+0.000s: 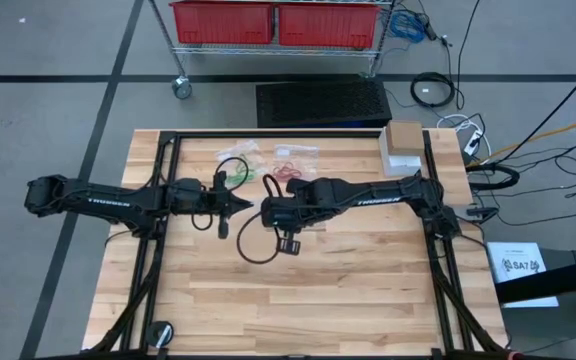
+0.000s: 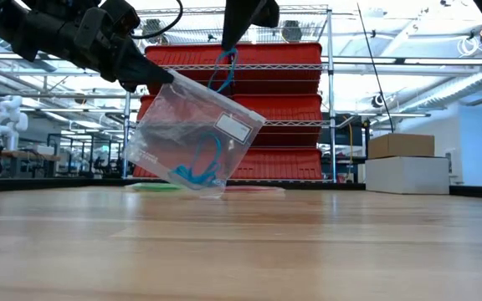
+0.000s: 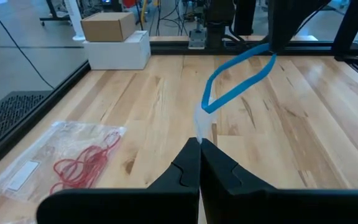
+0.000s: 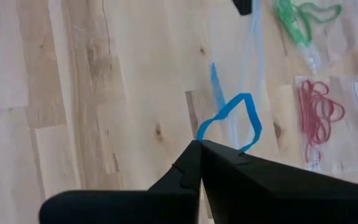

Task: Sort rubber bands
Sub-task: Put the blue rubber band into the open transparent zip bag

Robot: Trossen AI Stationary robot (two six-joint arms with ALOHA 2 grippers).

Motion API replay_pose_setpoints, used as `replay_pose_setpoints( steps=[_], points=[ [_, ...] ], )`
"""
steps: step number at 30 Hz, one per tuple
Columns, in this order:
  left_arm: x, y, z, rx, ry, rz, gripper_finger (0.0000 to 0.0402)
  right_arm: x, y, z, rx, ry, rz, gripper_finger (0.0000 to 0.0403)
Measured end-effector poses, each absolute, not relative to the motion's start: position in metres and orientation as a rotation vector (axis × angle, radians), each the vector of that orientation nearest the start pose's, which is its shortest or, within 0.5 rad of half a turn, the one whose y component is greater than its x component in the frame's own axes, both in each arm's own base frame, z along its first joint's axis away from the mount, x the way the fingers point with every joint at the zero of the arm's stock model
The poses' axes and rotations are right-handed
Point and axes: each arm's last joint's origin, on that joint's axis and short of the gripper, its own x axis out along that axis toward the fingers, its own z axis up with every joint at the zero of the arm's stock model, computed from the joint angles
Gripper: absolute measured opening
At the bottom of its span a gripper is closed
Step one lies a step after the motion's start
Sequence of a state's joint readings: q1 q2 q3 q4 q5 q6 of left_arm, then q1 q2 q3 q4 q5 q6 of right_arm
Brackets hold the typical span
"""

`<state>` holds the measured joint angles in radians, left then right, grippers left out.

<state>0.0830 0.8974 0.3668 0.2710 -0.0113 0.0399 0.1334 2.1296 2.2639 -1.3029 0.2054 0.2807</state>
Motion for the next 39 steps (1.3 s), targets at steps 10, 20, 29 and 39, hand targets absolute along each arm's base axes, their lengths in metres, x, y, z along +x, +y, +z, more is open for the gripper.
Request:
replay_pose_setpoints(
  steps=[10,20,29,39],
  points=[
    [0.190,0.012,0.213,0.059,0.261,0.056,0.0002,0.434,0.030,0.332,0.074,1.106,-0.225,0.0000],
    [0.191,0.010,0.216,0.063,0.226,0.045,0.0002,0.439,0.022,0.334,0.099,1.072,-0.182,0.0000],
    [0.192,0.004,0.219,0.083,0.195,0.016,0.0002,0.440,0.019,0.335,0.087,1.057,-0.176,0.0000],
    [0.192,0.003,0.222,0.084,0.170,0.011,0.0002,0.441,0.012,0.335,0.095,1.048,-0.189,0.0000]
  ],
)
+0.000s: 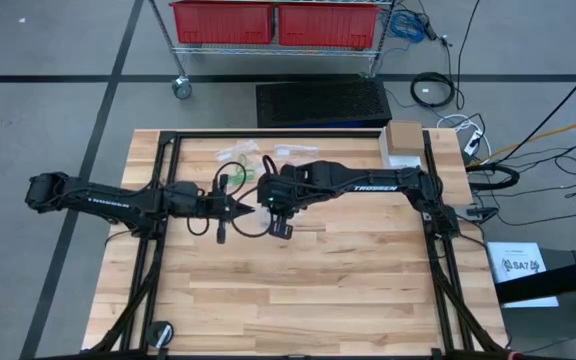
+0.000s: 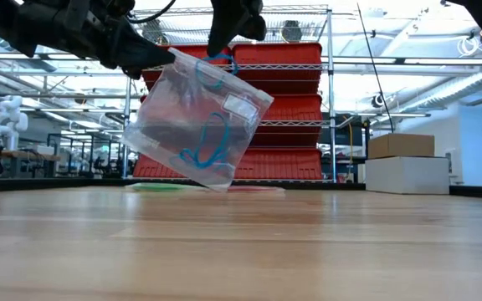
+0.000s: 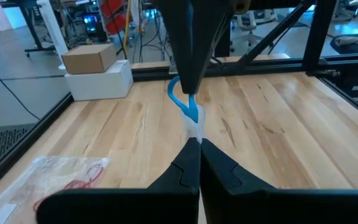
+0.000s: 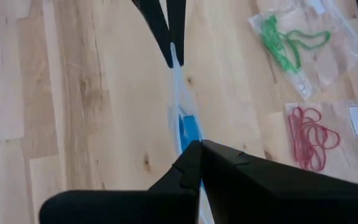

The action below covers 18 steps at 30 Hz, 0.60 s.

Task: Sort rubber bands
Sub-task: Put the blue rubber band into the open transparent zip bag

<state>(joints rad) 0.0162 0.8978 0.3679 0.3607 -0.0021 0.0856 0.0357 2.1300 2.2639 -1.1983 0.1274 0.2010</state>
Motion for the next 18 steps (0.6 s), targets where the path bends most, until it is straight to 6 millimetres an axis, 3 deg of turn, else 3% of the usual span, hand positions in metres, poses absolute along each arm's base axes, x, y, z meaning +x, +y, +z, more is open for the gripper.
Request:
replay_pose_setpoints(
  steps=[6,14,18],
  points=[
    [0.193,0.003,0.223,0.084,0.158,0.012,0.0002,0.444,0.013,0.331,0.103,1.056,-0.193,0.0000],
    [0.193,0.003,0.224,0.083,0.150,0.012,0.0002,0.458,0.014,0.302,0.082,1.122,-0.185,0.0000],
    [0.193,0.003,0.223,0.084,0.150,0.012,0.0002,0.461,0.015,0.302,0.078,1.103,-0.179,0.0004]
  ],
)
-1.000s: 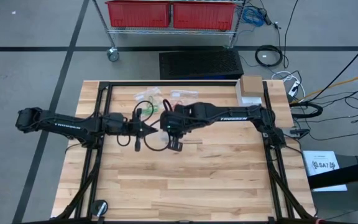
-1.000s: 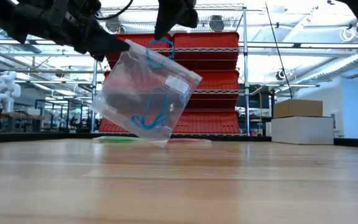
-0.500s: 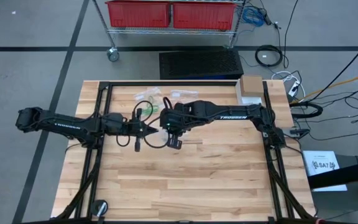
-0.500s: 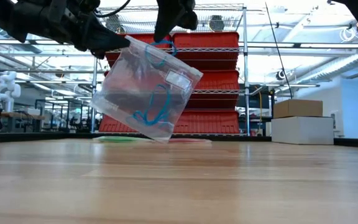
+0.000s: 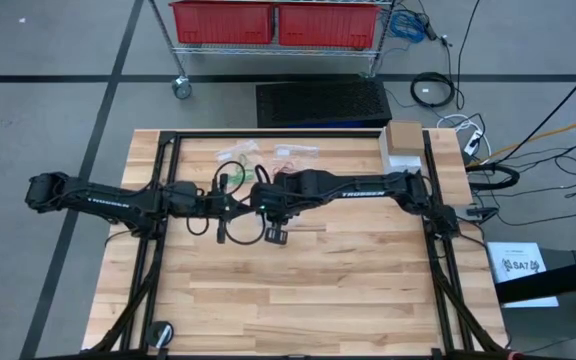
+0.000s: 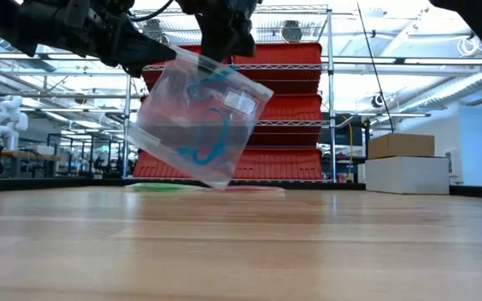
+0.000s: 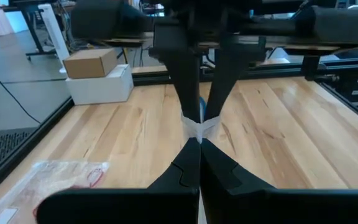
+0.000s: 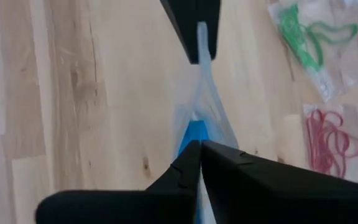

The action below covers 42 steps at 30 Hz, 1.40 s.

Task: Sort rubber bands
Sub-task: Put the blue rubber band into the open transparent zip bag

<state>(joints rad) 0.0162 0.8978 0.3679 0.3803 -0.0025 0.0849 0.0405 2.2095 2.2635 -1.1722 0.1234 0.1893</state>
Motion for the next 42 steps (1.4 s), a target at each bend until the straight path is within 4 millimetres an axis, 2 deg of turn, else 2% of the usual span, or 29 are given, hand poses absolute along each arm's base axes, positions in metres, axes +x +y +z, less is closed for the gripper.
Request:
replay_pose_setpoints(
  steps=[5,12,17,23,30,37,42],
  points=[
    [0.193,0.003,0.223,0.084,0.150,0.012,0.0002,0.460,0.023,0.309,0.018,1.075,-0.132,0.0039],
    [0.193,0.003,0.224,0.083,0.147,0.013,0.0002,0.462,0.039,0.317,-0.056,1.019,-0.065,0.0123],
    [0.193,0.003,0.224,0.083,0.147,0.013,0.0002,0.456,0.042,0.335,-0.057,0.989,-0.060,0.0164],
    [0.193,0.003,0.223,0.079,0.150,0.013,0.0002,0.427,0.041,0.357,-0.071,1.071,-0.095,0.0162],
    [0.193,0.003,0.223,0.080,0.153,0.013,0.0002,0.402,0.048,0.362,-0.087,1.219,-0.098,0.0154],
    [0.193,0.003,0.223,0.083,0.149,0.013,0.0002,0.400,0.056,0.362,-0.135,1.216,-0.082,0.0153],
    [0.193,0.003,0.223,0.083,0.150,0.013,0.0002,0.405,0.059,0.348,-0.152,1.236,-0.067,0.0153]
  ],
)
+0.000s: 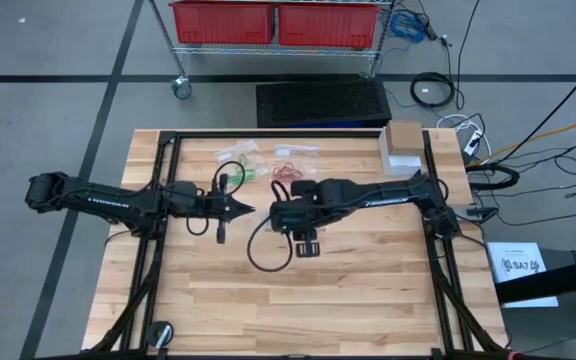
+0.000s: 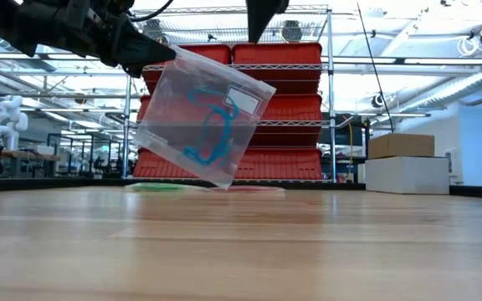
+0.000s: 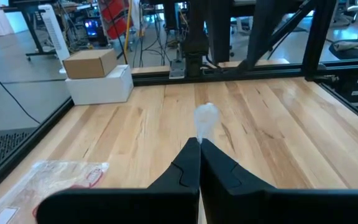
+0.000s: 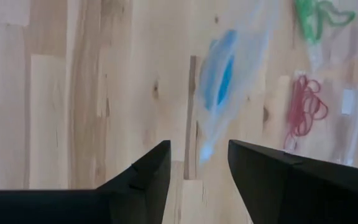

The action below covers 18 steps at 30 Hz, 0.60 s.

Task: Sort rubber bands
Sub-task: Put the blue rubber band into the open transparent zip bag

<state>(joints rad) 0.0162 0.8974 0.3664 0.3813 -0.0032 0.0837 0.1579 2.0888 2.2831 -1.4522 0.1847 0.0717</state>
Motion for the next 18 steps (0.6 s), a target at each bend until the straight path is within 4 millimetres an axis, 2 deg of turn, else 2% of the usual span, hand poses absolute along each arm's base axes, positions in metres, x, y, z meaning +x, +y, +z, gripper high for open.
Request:
replay_pose_setpoints(
  steps=[6,10,14,18],
  points=[
    [0.193,0.003,0.223,0.082,0.151,0.013,0.0002,0.407,0.067,0.320,-0.176,1.296,-0.050,0.0153],
    [0.193,0.003,0.223,0.081,0.151,0.013,0.0002,0.400,0.069,0.311,-0.155,1.276,-0.058,0.0153],
    [0.193,0.003,0.223,0.080,0.151,0.013,0.0002,0.379,0.070,0.307,-0.109,1.187,-0.069,0.0153],
    [0.193,0.003,0.224,0.080,0.146,0.014,0.0002,0.347,0.072,0.304,-0.042,1.046,-0.095,0.0153]
  ],
)
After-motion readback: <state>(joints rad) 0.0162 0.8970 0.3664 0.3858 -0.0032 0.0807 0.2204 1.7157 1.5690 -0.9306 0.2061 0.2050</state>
